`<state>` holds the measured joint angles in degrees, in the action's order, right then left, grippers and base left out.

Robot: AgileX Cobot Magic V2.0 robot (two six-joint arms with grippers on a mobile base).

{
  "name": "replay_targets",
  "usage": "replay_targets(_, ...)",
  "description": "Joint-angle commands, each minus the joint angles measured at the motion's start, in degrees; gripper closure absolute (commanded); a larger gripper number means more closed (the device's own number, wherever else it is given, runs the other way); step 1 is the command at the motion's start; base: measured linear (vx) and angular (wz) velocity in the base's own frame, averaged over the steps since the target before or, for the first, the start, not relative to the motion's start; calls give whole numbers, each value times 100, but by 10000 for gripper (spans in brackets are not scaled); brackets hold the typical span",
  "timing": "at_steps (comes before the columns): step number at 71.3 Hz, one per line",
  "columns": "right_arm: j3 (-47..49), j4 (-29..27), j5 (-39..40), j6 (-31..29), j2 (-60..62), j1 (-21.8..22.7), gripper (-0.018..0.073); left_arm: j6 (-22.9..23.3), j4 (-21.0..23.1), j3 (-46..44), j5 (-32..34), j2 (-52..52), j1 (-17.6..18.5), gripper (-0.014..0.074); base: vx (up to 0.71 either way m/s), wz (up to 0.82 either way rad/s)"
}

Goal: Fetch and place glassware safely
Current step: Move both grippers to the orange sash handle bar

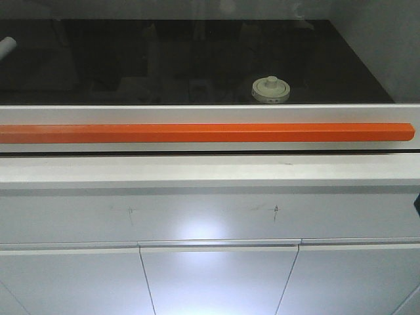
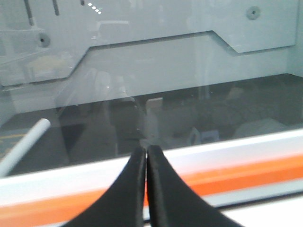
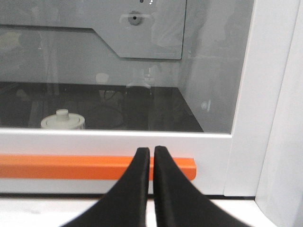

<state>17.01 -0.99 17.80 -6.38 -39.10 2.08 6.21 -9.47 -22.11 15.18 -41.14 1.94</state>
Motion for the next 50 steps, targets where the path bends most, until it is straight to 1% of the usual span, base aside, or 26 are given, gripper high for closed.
replay_targets(1,-189,225,872,157,-20,39,560,56,76,379,1250,43,8,603,0,0)
replay_targets(6,-306,388,872,247,-149,39,560,56,205,704,1674,37,8,603,0,0)
replay_targets(11,-306,775,935,298,-355,39,560,9,489,969,1851,37,8,603,0,0)
replay_targets(15,-306,989,1168,487,-556,39,560,-152,670,1096,1846,31,8,603,0,0)
replay_targets(18,-306,1106,1335,638,-690,39,560,-381,746,1165,1846,32,8,603,0,0)
replay_targets(22,-306,1273,1679,987,-983,39,560,-621,896,1237,1864,-33,8,603,0,0)
replay_targets(28,-306,1469,2164,1165,-1437,39,560,-706,1159,1233,1851,-150,8,603,0,0)
replay_targets(32,-306,1492,2414,1165,-1716,39,560,-706,1261,1233,1944,-240,8,603,0,0)
replay_targets(50,-293,1428,3635,979,-3052,39,560,-706,1261,1225,2153,-401,8,603,0,0)
